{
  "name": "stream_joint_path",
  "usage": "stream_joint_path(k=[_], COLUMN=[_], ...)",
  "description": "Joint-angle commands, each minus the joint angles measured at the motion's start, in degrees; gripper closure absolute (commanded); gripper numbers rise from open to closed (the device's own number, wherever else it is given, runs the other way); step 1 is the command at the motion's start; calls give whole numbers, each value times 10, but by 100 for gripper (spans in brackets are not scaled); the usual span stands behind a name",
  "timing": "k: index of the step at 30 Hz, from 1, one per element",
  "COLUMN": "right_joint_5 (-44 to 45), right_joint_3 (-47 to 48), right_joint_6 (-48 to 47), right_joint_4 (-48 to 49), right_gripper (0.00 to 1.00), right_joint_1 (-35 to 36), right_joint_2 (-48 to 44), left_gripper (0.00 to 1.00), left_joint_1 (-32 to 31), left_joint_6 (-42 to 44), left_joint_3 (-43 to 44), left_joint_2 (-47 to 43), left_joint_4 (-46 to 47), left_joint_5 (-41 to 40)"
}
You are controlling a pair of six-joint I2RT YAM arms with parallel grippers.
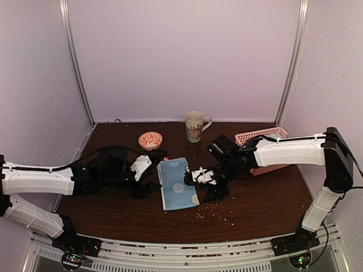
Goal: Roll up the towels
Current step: Rotate the towel at the center of the board, then pick up the towel from the center of the board, then roll the towel at the center of the board.
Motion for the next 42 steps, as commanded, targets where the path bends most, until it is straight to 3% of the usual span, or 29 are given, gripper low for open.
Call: stream_joint_path(k=[1, 4, 10, 20, 24, 31, 36, 42], right_joint_5=[63, 69, 79, 110, 107, 39, -60, -110], right_joint_3=[8, 11, 11, 7, 14, 78, 164, 193], right_joint_6=[-53, -57, -49, -50, -48, -47, -60, -53], right_joint_4=[41, 56, 83, 89, 72, -48, -186, -221], right_gripper=[43, 43, 48, 51, 58, 87, 90, 90], right_joint_1=[31, 49, 61, 61, 61, 35, 1, -20], right_joint_2=[52, 69, 84, 114, 136, 161, 195, 214], left_gripper=[36, 38, 45, 51, 51, 48, 47, 50], left_joint_1=[-4, -4, -5, -5, -6, -59, -120, -177], left_joint_6=[-79, -92, -101, -107, -105, -61, -10, 37], left_joint_3=[2, 2, -68, -69, -64, -85, -88, -59], left_joint_2=[19, 40, -12, -11, -2, -14, -17, 52], left_joint_4=[37, 33, 117, 107, 102, 132, 135, 126], left_joint_5=[-55, -57, -52, -40, -40, -76, -74, -92])
